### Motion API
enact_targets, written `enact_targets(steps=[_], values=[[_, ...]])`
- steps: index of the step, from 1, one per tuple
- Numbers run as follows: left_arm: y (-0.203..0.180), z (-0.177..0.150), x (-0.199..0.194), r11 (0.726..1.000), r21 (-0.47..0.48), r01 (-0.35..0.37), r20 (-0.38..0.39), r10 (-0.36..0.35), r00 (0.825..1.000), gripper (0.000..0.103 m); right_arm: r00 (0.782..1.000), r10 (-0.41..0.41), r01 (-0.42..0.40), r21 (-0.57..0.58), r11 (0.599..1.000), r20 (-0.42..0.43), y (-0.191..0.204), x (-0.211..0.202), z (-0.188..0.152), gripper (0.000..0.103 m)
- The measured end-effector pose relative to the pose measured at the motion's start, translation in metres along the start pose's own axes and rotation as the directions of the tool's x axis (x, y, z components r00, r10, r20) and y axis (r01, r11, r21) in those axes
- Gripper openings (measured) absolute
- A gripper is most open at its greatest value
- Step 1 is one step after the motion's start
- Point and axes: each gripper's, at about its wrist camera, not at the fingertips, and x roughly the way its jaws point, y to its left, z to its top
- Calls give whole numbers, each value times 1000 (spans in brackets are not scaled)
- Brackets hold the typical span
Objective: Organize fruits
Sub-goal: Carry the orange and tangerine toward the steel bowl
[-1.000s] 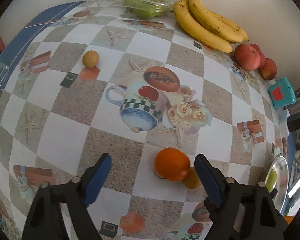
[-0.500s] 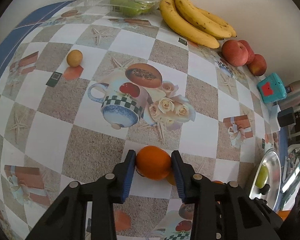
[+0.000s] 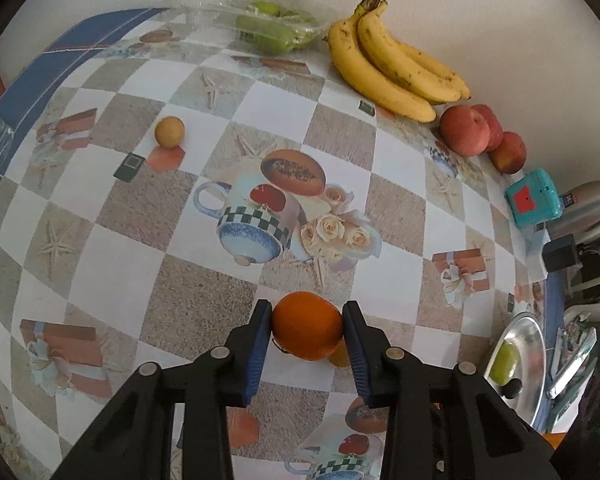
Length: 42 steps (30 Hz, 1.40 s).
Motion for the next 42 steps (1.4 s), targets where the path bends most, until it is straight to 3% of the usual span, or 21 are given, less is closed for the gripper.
enact_targets(steps=[21,34,42], values=[[-24,-8,-27,999,35,19,56,-21,998,39,998,-3,-2,88,996,57,-25,-41,2,38],[-69,-25,-30,988,145,53,36,-59,998,39,995,-65,45,242,969,76,-87,-63,-4,38],[-114,-51,-24,963,257,80,-11,-80,997,39,987,-136,94,367,925,89,-139,-78,-12,38]])
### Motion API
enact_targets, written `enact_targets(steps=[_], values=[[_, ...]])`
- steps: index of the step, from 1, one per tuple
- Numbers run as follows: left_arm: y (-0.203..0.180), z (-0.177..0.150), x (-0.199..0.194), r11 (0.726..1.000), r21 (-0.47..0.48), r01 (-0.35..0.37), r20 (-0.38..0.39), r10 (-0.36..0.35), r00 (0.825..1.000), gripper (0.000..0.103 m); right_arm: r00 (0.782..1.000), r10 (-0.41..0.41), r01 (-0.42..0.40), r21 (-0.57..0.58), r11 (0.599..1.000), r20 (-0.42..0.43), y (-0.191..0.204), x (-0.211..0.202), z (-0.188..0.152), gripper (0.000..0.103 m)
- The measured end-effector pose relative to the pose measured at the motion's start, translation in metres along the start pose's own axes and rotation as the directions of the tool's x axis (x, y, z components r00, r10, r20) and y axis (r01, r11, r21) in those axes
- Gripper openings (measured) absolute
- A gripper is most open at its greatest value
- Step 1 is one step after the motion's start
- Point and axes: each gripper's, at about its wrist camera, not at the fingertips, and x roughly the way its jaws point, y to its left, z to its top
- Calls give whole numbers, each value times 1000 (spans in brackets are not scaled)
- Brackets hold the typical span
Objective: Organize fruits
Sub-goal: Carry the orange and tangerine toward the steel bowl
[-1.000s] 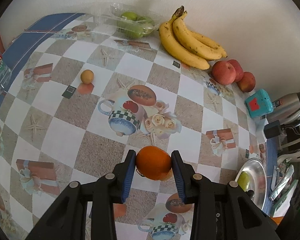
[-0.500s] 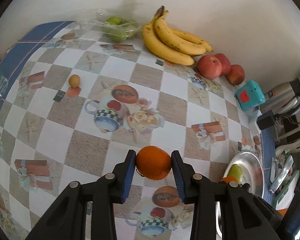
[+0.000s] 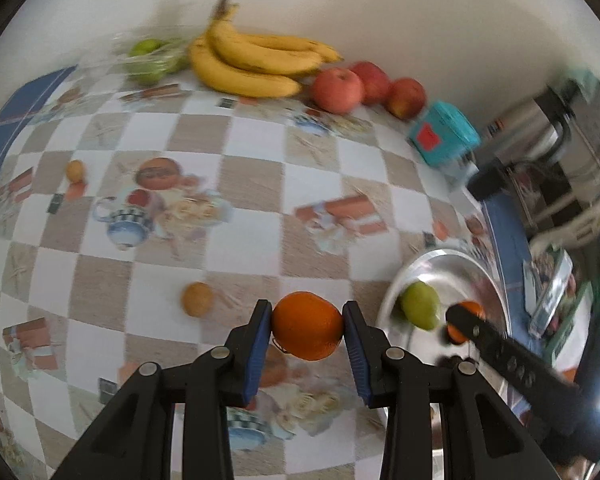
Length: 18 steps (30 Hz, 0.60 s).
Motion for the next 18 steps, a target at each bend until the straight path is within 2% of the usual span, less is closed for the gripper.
enact_targets(steps=[9,18], values=[[-65,-23,14,981,195,3,-43,6,999,39,996,-83,80,152,985,18,-61,-6,10,39],[-91,-37,32,962,273,10,-71,9,997,39,996,-84,77,248,966,21,-95,-4,8,39]])
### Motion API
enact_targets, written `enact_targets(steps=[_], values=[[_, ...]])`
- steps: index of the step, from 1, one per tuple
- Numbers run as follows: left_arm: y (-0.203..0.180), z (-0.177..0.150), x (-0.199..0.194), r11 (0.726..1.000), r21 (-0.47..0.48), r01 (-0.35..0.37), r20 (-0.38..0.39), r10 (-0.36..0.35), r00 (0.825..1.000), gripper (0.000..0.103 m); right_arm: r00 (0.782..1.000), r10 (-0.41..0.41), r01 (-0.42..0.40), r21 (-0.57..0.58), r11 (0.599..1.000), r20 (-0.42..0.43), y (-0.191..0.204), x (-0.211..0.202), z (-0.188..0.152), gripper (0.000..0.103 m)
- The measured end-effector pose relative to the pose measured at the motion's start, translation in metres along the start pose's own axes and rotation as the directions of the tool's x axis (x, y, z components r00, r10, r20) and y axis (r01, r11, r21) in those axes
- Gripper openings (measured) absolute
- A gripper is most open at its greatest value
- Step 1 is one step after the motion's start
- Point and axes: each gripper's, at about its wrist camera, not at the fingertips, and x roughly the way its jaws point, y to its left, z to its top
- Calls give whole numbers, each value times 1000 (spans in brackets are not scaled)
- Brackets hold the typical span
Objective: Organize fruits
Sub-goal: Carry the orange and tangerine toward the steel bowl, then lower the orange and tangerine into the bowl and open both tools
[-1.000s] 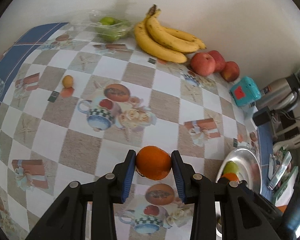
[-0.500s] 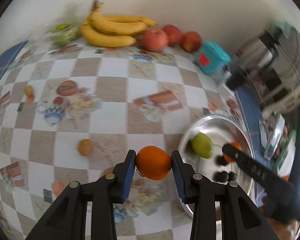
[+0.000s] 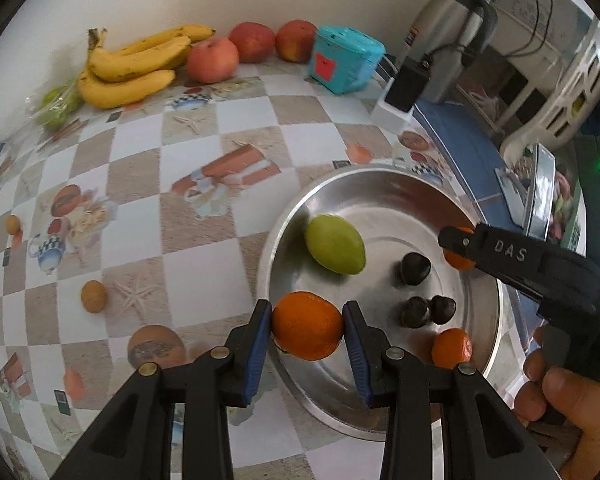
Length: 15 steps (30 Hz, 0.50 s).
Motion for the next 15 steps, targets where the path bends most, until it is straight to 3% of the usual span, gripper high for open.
enact_targets(steps=[15], values=[[-8,-6,26,1000,25,-19,-59,21,998,39,999,-27,28,20,999,-37,-4,16,-1,39]])
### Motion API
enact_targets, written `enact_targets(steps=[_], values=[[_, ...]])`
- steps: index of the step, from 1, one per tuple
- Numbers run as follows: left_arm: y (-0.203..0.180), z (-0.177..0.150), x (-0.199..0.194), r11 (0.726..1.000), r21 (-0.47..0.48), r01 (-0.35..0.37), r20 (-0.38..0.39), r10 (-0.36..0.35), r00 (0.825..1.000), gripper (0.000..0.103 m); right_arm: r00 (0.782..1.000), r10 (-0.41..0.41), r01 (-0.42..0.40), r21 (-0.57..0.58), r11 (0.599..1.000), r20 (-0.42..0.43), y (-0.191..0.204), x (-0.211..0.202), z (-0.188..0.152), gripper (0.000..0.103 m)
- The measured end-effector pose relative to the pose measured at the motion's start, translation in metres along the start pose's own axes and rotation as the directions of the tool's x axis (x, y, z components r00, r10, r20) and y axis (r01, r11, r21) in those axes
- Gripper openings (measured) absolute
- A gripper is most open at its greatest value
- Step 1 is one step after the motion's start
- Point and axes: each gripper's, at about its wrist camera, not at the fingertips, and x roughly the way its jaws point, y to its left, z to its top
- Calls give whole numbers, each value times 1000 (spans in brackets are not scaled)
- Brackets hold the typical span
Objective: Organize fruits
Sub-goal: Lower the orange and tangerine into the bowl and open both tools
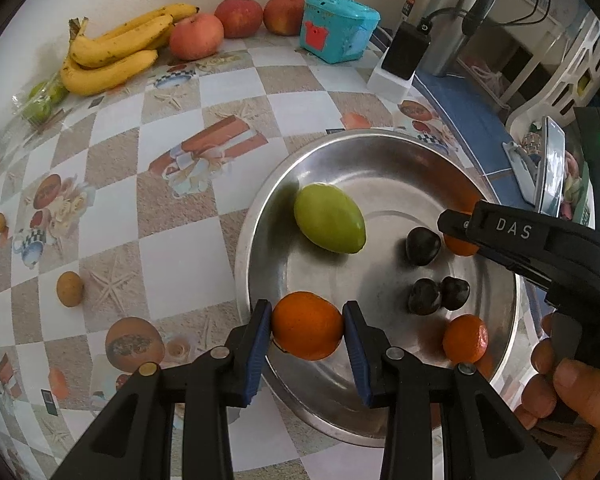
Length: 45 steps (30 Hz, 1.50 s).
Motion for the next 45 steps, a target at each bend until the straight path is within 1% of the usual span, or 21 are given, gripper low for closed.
enact_targets(steps=[9,11,13,18,19,20,21,25,28,31,34,38,41,45], values=[[-2,0,1,1000,6,-3,-6,3,1000,41,1000,-17,17,-16,1000,5,1,-1,0,39],[-2,1,0,1000,8,3,-1,-3,1000,47,1000,-19,20,-21,1000,13,3,-3,0,41],[-3,1,-3,1000,8,9,3,-9,1000,51,1000,-17,18,-23,1000,19,3,-5,0,44],[-4,2,-9,1000,7,17,18,-17,1000,52,999,-11,13,-36,999,47,7,-18,1,44],[-3,2,-10,1000,1,20,20,-20,1000,53,999,-8,11,-41,999,54,9,-21,1,44],[-1,3,-12,1000,-9,21,23,-21,1000,59,998,-6,8,-46,999,61,10,-24,2,44],[0,3,-13,1000,-16,19,26,-18,1000,61,998,-4,7,-50,999,67,12,-26,2,44],[8,6,-19,999,-44,4,53,-1,999,64,997,-2,8,-71,997,80,18,-35,0,44],[13,8,-23,998,-62,-2,69,6,998,74,997,1,6,-88,996,81,23,-39,-2,44],[20,8,-28,997,-79,-17,87,24,996,76,997,11,-2,-112,994,78,30,-42,-6,44],[29,10,-32,994,-102,-29,103,39,994,84,997,21,-12,-134,991,72,37,-42,-10,44],[38,11,-36,992,-111,-56,122,69,990,92,998,23,-12,-160,987,66,46,-41,-13,44],[48,12,-39,989,-133,-72,131,90,987,93,998,24,-14,-176,984,58,50,-40,-17,44],[65,12,-42,979,-193,-60,125,86,988,93,999,28,-18,-205,979,46,59,-38,-22,44]])
